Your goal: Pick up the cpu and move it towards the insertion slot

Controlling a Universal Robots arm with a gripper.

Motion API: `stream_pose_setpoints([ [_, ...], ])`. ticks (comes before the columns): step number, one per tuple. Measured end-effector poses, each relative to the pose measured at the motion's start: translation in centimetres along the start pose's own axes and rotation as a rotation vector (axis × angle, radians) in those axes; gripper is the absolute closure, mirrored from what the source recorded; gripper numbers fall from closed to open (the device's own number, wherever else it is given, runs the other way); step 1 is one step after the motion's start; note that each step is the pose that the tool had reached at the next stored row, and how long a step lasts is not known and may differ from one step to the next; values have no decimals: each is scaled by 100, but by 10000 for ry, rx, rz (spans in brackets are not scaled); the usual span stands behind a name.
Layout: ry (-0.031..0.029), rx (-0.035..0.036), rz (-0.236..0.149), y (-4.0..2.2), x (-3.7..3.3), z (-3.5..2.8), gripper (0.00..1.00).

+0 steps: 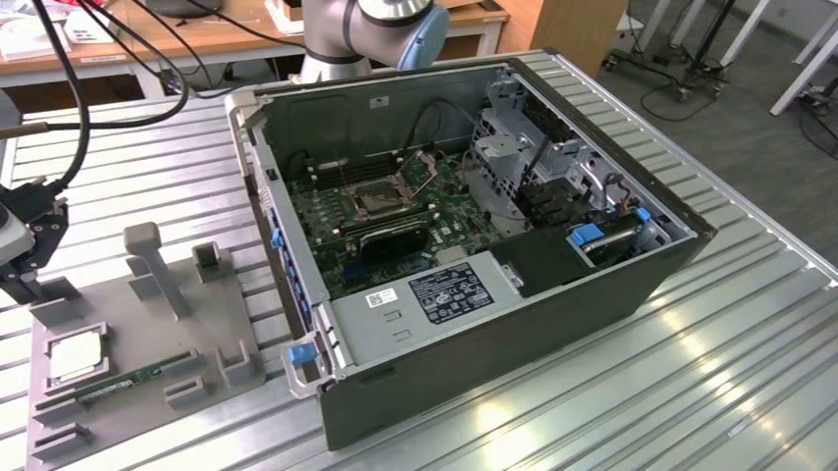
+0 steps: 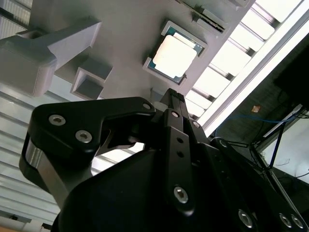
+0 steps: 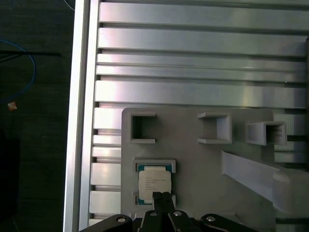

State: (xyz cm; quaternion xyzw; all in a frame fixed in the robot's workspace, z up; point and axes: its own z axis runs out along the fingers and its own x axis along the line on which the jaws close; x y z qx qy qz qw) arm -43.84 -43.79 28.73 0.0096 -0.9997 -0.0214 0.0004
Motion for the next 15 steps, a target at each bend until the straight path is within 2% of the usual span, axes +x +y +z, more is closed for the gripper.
stream_pose_setpoints([
  [15,1,0,0,-2,0,47,89],
])
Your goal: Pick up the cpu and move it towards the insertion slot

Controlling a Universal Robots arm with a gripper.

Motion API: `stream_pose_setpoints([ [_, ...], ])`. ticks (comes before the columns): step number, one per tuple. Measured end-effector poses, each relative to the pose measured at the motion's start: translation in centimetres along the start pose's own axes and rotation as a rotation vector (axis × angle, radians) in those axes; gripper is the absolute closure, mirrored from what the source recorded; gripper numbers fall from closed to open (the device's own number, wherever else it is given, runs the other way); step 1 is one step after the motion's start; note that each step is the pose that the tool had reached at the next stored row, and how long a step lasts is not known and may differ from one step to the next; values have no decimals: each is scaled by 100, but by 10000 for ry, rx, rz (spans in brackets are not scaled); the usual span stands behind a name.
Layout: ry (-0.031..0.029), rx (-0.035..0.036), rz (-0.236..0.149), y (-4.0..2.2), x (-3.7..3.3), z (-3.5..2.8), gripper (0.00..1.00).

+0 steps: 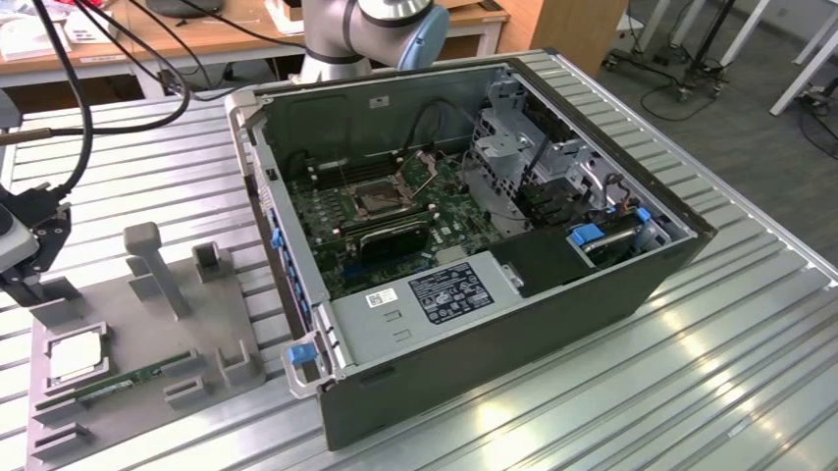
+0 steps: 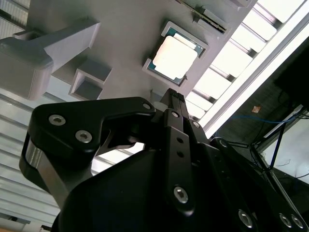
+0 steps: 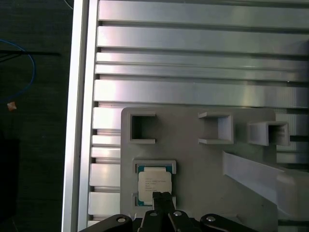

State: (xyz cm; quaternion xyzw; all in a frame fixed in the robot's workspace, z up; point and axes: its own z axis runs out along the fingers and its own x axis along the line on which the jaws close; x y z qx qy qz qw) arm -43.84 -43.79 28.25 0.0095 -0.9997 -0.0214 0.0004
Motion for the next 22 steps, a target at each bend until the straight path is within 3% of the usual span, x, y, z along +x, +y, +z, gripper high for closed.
stream_pose_setpoints([
  [22,-1,-1,0,-2,0,59,89],
])
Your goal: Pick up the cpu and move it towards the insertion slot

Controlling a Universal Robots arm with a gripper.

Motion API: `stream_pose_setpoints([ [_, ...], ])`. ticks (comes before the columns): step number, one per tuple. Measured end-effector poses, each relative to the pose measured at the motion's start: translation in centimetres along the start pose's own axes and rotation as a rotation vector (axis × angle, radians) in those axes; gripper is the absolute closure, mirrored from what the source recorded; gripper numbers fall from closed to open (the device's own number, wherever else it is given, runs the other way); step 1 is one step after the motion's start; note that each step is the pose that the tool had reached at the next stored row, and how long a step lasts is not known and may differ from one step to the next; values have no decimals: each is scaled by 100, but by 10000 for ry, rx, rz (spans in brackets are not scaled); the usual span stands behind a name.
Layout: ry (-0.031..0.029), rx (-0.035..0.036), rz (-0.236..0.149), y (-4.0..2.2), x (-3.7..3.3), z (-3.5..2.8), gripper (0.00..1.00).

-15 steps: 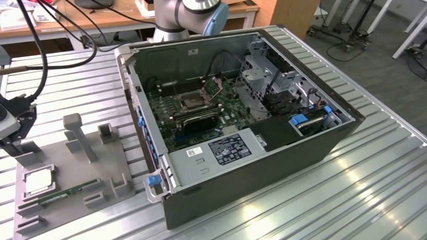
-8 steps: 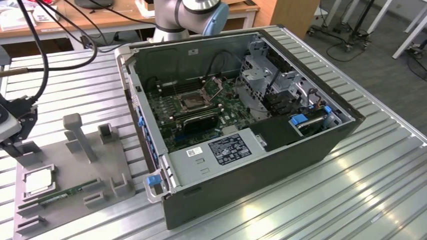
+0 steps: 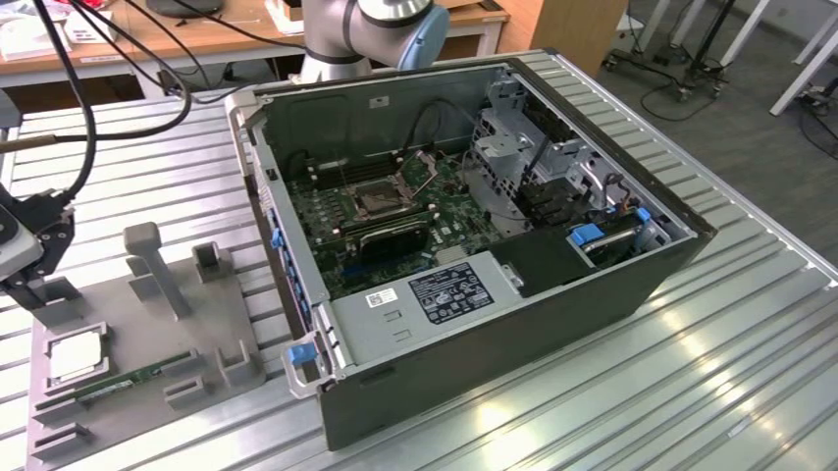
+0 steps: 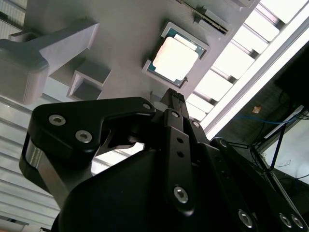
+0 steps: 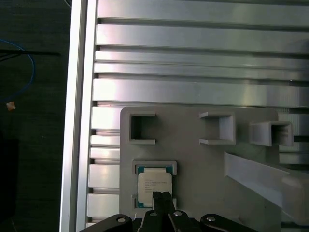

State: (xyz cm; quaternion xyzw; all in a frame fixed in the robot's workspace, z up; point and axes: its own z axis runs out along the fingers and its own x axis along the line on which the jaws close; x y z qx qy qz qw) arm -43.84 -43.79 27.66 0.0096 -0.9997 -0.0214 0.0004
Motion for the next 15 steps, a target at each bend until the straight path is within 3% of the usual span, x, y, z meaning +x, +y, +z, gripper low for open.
stream_pose_setpoints([
  [15,0,0,0,-4,0,83,89],
])
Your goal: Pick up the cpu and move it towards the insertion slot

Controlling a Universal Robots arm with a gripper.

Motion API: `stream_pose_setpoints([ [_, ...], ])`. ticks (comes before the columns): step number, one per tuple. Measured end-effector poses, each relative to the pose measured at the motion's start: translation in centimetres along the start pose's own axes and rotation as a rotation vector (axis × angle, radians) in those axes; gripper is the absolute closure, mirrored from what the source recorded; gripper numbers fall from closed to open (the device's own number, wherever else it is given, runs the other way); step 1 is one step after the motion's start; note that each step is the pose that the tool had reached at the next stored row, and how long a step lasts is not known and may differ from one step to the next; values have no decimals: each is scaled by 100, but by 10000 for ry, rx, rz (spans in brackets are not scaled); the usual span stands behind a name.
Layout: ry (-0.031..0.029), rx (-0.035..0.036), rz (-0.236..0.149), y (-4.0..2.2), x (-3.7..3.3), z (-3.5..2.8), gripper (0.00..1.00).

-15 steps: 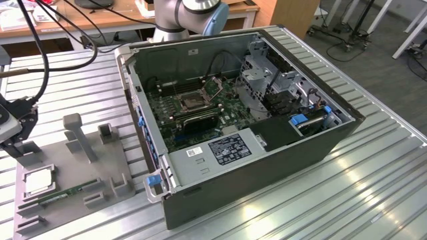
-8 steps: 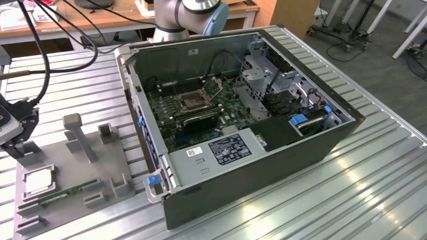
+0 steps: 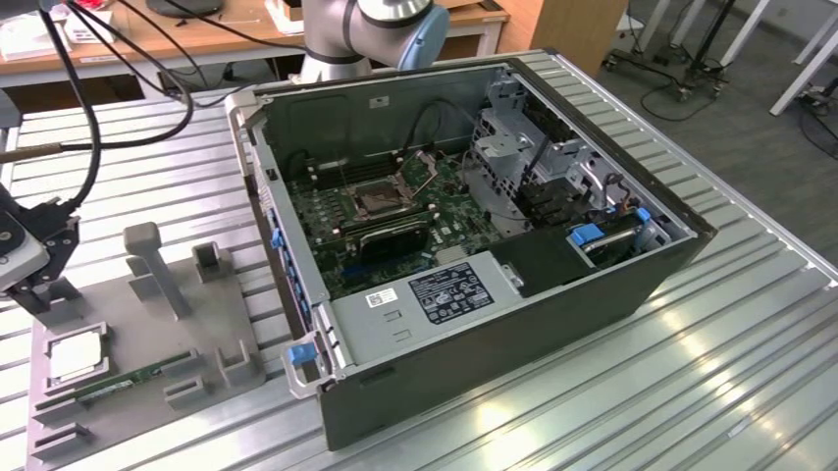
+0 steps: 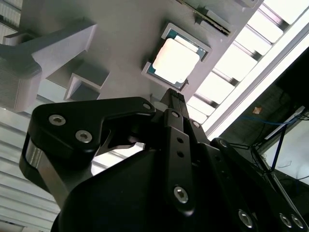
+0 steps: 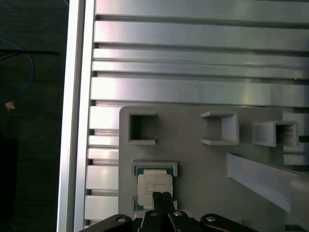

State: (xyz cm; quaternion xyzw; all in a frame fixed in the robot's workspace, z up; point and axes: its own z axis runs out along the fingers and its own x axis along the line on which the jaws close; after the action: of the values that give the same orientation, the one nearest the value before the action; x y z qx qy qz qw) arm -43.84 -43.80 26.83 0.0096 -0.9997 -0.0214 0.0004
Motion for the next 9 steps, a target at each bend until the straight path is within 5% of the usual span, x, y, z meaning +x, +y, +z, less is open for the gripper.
stream_pose_setpoints([
  [9,0,0,0,-46,1,41,89],
])
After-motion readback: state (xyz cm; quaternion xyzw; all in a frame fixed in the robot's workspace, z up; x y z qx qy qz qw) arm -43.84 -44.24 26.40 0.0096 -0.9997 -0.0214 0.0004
